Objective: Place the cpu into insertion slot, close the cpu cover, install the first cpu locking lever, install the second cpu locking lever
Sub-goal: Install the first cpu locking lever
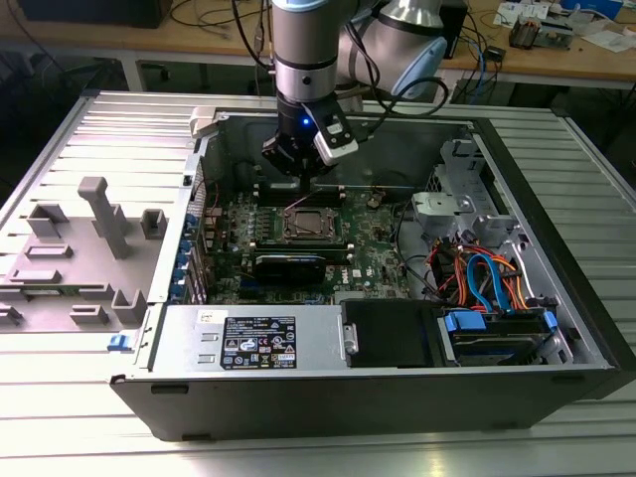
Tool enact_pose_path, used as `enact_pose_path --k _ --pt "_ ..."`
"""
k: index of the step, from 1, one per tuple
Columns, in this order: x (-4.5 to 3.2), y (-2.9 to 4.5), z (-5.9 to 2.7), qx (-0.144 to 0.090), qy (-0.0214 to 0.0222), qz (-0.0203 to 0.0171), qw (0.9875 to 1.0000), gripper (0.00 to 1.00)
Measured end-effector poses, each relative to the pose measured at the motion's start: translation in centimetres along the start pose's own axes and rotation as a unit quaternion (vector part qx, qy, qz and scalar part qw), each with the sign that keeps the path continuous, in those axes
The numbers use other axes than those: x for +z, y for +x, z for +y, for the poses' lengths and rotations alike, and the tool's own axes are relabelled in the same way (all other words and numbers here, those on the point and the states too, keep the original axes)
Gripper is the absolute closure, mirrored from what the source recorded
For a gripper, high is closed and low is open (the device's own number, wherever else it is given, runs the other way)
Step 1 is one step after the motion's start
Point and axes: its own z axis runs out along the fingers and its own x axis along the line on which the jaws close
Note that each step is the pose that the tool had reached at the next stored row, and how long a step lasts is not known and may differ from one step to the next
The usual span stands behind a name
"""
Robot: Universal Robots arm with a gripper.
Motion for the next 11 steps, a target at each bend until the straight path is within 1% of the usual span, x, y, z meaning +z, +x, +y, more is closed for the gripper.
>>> enact_pose_path --k 2,3,8,9,10,11 --pt "0.01 0.0 0.03 0.001 0.0066 -0.0001 1.0 0.89" --pt "0.02 0.0 0.07 0.001 0.0086 -0.0001 1.0 0.89" --pt "0.06 0.0 0.27 0.001 0.0091 -0.0001 1.0 0.89" --pt "0.08 0.0 0.28 0.001 0.0113 -0.0001 0.9999 0.89" --pt "0.09 0.0 0.3 0.001 0.0144 -0.0001 0.9999 0.89" --pt "0.1 0.0 0.36 0.001 0.0186 -0.0002 0.9998 0.89"
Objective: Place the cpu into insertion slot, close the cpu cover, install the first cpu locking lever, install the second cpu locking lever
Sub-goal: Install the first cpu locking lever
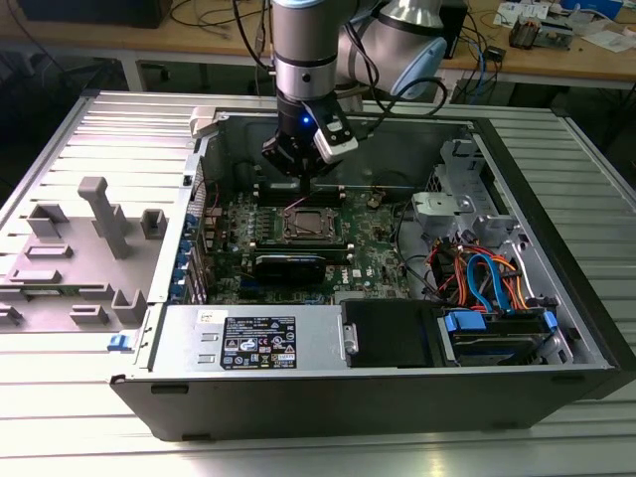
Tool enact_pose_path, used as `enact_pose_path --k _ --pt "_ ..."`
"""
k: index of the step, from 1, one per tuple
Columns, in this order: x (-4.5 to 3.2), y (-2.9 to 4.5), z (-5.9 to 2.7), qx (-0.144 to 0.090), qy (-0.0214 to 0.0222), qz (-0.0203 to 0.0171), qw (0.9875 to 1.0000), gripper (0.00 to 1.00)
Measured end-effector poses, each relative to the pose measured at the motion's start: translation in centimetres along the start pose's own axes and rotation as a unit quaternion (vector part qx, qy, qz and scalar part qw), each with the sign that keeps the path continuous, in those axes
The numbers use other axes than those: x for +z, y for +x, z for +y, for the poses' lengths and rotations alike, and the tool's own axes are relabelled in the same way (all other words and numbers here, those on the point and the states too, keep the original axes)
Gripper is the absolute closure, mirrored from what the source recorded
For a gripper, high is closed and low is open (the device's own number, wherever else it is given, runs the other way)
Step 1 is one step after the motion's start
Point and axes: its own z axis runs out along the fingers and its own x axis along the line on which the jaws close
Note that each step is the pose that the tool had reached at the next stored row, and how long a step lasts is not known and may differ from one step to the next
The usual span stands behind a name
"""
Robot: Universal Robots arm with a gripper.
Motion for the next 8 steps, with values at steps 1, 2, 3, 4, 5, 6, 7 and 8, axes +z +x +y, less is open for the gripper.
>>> enact_pose_path --k 1,2,3,4,5,6,7,8 --pt "0.0 0.0 0.06 0.0 0.0023 0.0 1.0 0.89" --pt "0.0 0.0 0.12 0.0 0.003 0.0 1.0 0.89" --pt "0.0 0.01 0.19 0.0 0.003 0.0 1.0 0.89" --pt "0.01 0.01 0.25 0.0 0.003 0.0 1.0 0.89" --pt "0.02 0.0 0.3 0.0 0.003 -0.0001 1.0 0.89" --pt "0.04 0.0 0.31 0.0 0.0029 -0.0001 1.0 0.89" --pt "0.05 0.0 0.32 0.0 0.003 -0.0001 1.0 0.89" --pt "0.06 -0.01 0.34 0.0 0.0031 0.0 1.0 0.89"
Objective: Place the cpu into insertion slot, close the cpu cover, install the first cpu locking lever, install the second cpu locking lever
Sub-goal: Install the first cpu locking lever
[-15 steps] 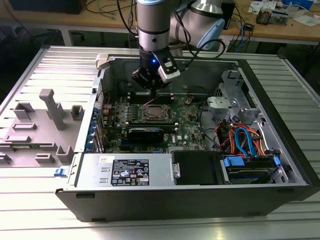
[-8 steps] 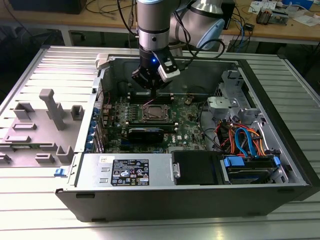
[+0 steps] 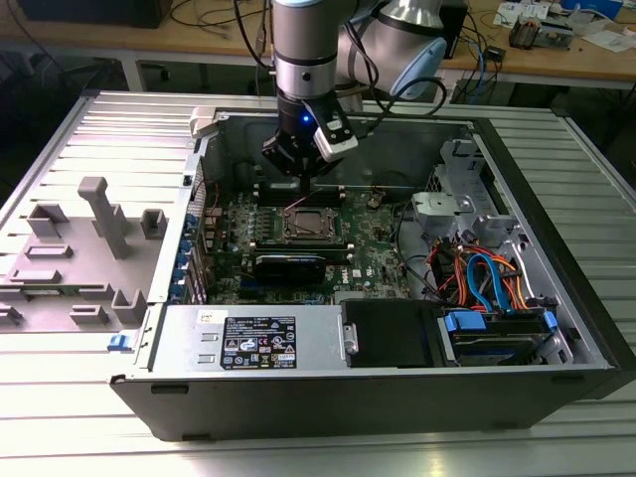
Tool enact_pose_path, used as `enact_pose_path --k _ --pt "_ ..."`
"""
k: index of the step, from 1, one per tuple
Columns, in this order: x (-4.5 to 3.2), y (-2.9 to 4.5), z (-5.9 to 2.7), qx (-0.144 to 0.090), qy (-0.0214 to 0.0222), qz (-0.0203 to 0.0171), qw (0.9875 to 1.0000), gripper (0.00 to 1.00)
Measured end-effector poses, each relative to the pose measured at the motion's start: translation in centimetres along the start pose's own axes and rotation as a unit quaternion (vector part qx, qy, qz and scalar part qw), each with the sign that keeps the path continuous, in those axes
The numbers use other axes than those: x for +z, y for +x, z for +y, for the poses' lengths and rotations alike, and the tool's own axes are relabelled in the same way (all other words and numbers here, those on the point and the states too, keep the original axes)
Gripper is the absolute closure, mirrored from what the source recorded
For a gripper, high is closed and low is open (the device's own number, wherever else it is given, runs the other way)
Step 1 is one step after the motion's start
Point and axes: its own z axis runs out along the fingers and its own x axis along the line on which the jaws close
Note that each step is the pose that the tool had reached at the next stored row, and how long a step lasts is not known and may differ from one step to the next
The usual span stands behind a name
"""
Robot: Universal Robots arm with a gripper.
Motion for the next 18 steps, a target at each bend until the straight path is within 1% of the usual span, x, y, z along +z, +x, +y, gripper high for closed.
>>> enact_pose_path --k 11,15,18 --pt "0.4 -0.35 0.06 0.002 0.0004 0.0 1.0 0.89" --pt "0.55 -0.71 0.06 0.002 0.0025 0.0 1.0 0.89" --pt "0.64 -0.87 0.06 0.002 0.0034 0.0 1.0 0.89"
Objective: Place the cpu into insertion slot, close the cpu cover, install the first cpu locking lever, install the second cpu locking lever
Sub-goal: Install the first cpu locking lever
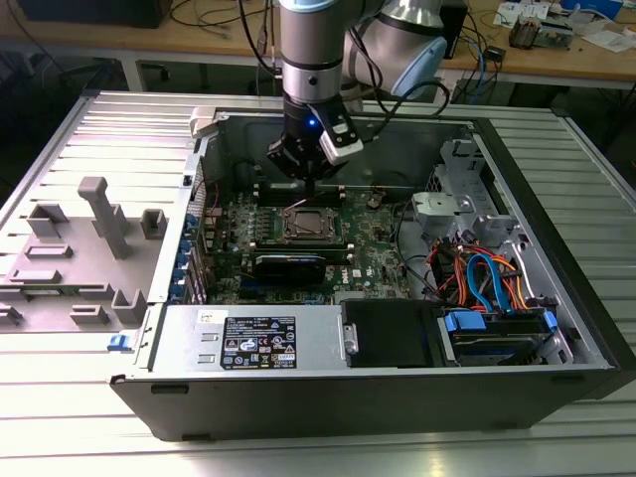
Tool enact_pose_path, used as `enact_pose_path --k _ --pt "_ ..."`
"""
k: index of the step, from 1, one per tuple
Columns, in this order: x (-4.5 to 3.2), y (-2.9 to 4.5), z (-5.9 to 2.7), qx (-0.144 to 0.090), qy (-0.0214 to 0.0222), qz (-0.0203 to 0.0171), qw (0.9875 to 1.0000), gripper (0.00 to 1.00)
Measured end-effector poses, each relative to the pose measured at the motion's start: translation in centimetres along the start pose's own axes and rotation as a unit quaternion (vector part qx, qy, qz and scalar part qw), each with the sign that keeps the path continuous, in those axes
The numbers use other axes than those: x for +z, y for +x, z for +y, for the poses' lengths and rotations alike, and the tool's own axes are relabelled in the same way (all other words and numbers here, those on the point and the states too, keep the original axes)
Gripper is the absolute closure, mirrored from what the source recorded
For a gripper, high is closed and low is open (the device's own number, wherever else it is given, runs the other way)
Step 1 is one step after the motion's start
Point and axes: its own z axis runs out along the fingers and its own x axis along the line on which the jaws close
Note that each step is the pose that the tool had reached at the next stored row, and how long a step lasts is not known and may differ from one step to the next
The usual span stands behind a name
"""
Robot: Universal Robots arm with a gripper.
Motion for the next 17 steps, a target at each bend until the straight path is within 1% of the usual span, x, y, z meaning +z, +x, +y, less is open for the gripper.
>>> enact_pose_path --k 6,12,17 --pt "0.4 -0.58 0.01 0.0 0.0021 0.0 1.0 0.89" --pt "0.73 -0.75 0.02 0.001 0.0022 0.0 1.0 0.89" --pt "0.99 -1.07 0.03 0.005 0.0023 0.0 1.0 0.89"
